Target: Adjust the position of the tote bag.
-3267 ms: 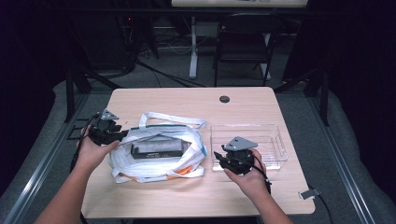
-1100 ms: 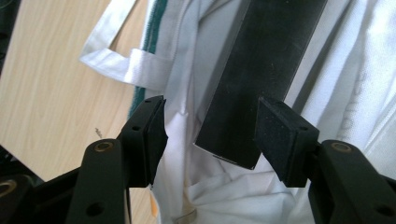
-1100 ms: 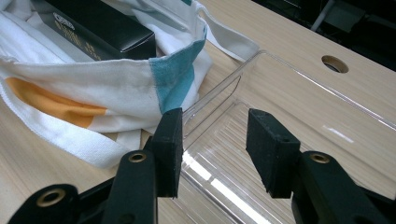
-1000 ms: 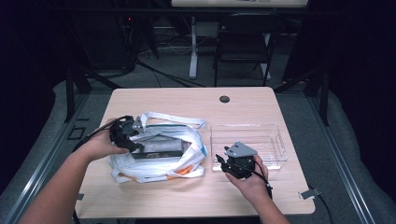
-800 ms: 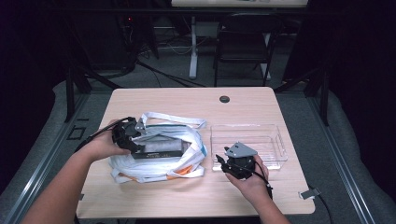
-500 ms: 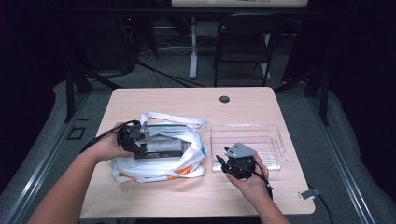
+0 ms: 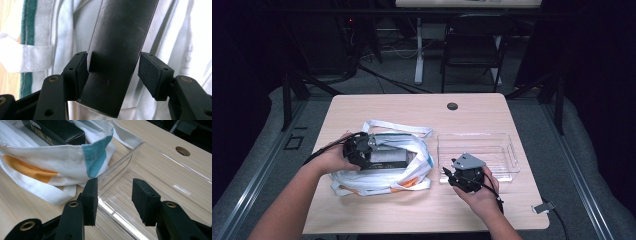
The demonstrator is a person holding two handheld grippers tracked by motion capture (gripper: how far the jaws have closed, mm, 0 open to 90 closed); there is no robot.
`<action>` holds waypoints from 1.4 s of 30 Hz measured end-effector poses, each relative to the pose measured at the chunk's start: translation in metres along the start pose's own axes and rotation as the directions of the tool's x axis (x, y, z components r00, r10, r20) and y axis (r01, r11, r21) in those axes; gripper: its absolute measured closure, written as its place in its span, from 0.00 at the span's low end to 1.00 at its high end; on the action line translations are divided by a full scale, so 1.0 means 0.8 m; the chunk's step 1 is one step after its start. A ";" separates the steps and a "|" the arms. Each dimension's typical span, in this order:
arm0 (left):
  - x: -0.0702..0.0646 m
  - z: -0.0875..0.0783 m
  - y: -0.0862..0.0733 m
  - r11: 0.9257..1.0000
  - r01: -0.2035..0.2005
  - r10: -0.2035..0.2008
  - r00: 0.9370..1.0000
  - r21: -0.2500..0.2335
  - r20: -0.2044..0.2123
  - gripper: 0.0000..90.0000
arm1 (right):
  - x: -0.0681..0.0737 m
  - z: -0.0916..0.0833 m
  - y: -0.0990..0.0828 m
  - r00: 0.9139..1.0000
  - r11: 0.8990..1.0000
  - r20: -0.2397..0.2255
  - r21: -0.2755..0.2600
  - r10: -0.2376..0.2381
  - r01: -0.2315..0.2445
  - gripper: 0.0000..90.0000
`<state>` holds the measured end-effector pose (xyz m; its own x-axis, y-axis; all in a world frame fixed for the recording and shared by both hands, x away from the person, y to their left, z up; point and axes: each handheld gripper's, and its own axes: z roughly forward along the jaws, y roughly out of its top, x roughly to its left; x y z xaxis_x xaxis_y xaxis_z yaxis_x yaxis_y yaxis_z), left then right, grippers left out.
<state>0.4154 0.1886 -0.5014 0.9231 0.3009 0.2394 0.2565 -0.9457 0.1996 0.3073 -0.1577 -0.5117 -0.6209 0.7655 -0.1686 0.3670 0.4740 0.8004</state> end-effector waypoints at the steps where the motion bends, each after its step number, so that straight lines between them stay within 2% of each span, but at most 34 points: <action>1: 0.000 0.002 0.001 1.000 0.001 -0.001 1.000 0.003 0.001 0.45 | 0.001 0.000 0.000 1.000 1.000 0.000 -0.001 -0.002 0.002 0.63; 4: 0.000 0.005 0.003 1.000 0.001 -0.001 1.000 0.007 -0.013 0.43 | 0.001 0.000 0.000 1.000 1.000 -0.002 0.002 -0.006 0.006 0.63; 12: 0.001 0.009 0.012 1.000 -0.011 0.011 1.000 0.007 -0.014 0.40 | 0.002 0.001 0.000 1.000 1.000 -0.005 0.005 -0.011 0.011 0.63; 16: 0.000 0.014 0.014 1.000 -0.018 0.018 1.000 0.006 -0.004 0.38 | 0.003 0.002 -0.001 1.000 1.000 -0.009 0.004 -0.011 0.011 0.63; 17: 0.000 0.017 0.015 0.999 -0.025 0.025 1.000 0.024 0.001 0.38 | 0.004 0.002 -0.001 1.000 1.000 -0.011 0.002 -0.010 0.010 0.63; 29: 0.003 0.029 0.015 1.000 -0.017 0.016 1.000 0.016 0.019 0.35 | 0.005 0.002 0.000 1.000 1.000 -0.012 0.004 -0.020 0.020 0.62; 31: 0.005 0.031 0.016 0.999 -0.020 0.019 0.999 0.032 0.027 0.35 | 0.006 0.002 0.000 1.000 1.000 -0.013 0.003 -0.021 0.021 0.62; 42: 0.007 0.040 0.015 0.998 -0.035 0.033 0.998 0.044 0.048 0.34 | 0.008 0.003 0.000 1.000 1.000 -0.012 -0.003 -0.022 0.022 0.62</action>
<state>0.4326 0.1746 -0.5284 0.9439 0.2629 0.1998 0.2360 -0.9603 0.1487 0.3049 -0.1517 -0.5142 -0.6370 0.7498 -0.1789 0.3514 0.4891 0.7983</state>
